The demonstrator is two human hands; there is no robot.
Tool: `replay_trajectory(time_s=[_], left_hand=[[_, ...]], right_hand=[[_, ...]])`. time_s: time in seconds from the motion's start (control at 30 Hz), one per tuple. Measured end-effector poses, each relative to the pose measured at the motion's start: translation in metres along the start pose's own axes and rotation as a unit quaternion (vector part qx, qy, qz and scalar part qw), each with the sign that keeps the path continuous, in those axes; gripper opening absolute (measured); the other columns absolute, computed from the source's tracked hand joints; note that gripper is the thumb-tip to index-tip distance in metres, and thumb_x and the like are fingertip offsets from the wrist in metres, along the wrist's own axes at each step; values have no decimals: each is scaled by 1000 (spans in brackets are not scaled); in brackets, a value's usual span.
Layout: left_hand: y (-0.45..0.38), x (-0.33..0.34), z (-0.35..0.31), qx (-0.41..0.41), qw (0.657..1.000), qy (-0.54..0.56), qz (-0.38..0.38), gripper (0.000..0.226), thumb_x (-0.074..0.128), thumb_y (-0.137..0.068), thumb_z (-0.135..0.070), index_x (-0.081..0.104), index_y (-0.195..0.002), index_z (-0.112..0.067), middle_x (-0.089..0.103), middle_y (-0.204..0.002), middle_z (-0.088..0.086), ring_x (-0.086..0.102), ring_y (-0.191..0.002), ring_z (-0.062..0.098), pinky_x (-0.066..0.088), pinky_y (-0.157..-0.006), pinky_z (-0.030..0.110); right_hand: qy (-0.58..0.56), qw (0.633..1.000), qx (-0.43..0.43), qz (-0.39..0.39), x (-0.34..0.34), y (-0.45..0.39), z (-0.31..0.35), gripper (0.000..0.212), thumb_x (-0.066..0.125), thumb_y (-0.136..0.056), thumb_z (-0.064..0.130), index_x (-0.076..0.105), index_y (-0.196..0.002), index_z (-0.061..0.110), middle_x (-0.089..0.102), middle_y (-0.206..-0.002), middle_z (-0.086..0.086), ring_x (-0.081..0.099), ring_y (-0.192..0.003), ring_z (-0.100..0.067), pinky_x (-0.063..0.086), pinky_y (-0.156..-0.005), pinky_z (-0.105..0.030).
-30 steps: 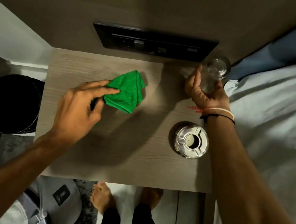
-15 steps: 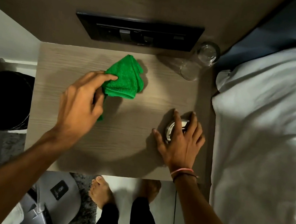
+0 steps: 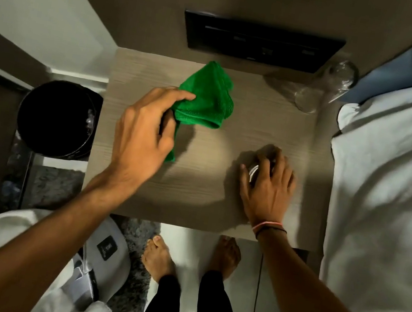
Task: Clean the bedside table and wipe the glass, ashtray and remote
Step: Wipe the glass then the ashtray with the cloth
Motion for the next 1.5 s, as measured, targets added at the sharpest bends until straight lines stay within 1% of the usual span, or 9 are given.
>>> replay_trajectory(time_s=[0.2,0.33,0.53,0.67,0.77,0.9,1.0,1.17,1.5], left_hand=[[11,-11,12,4,1000,11,-1,50,50,-84,11,67,-126,-11,68,-125,6,65,-115,21,54,-94,41],[14,-16,18,1,1000,31,-2,54,50,-87,8,62,-134,-16,68,-129,4,68,-105,21,57,-88,35],[0,9,10,8,995,62,80,61,47,-91,3,50,-147,-23,63,-140,3,66,-116,14,54,-99,31],[11,6,7,19,994,31,99,62,47,-89,2,55,-142,-29,56,-147,-6,55,-135,16,52,-105,40],[29,-7,21,31,987,66,142,57,51,-91,5,60,-137,-27,60,-144,-4,65,-123,17,57,-97,41],[51,-36,41,26,975,111,191,55,54,-89,10,69,-126,-27,66,-136,-2,63,-66,-15,50,-61,2],[45,-69,64,-26,979,162,122,55,51,-92,5,66,-127,-35,65,-135,-12,74,-95,18,64,-82,43],[4,-100,72,-22,991,130,-4,53,48,-88,12,64,-132,-13,64,-133,-4,60,-126,4,44,-107,14],[-16,-63,46,8,997,-70,23,60,48,-93,3,53,-143,-30,58,-145,-7,58,-128,20,56,-97,38]], right_hand=[[63,998,12,13,10,31,-4,71,36,-91,65,34,-152,28,30,-158,-20,35,-140,-41,32,-110,-59],[-237,971,23,-31,-17,23,38,60,48,-94,50,48,-145,18,49,-148,-10,44,-138,-25,40,-111,-46],[-850,477,201,96,-18,6,153,45,39,-101,38,61,-125,7,65,-120,-14,60,-113,-29,48,-97,-39],[-903,337,250,91,-18,-6,186,45,32,-98,43,65,-100,12,66,-92,-9,64,-87,-23,54,-79,-32],[-906,322,249,116,-13,-13,195,50,24,-98,48,61,-96,14,59,-93,-10,58,-85,-25,48,-80,-36],[-895,322,249,183,-5,-15,206,41,37,-93,54,56,-106,20,57,-99,-7,57,-91,-24,45,-95,-44],[-865,366,253,232,5,-6,218,59,47,-91,65,60,-112,12,60,-106,-13,55,-114,-35,35,-114,-52],[-869,342,279,224,10,16,230,68,62,-87,58,59,-133,8,69,-116,-21,69,-107,-37,54,-94,-55],[-874,324,275,236,4,41,242,73,39,-98,62,41,-150,10,45,-152,-21,40,-142,-36,24,-122,-51]])
Point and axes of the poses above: each hand's wrist, its own y-axis away from the middle knuckle, its own x-axis out of the palm, z = x × y, the point moved 10 cm from there along -y, towards the middle knuckle
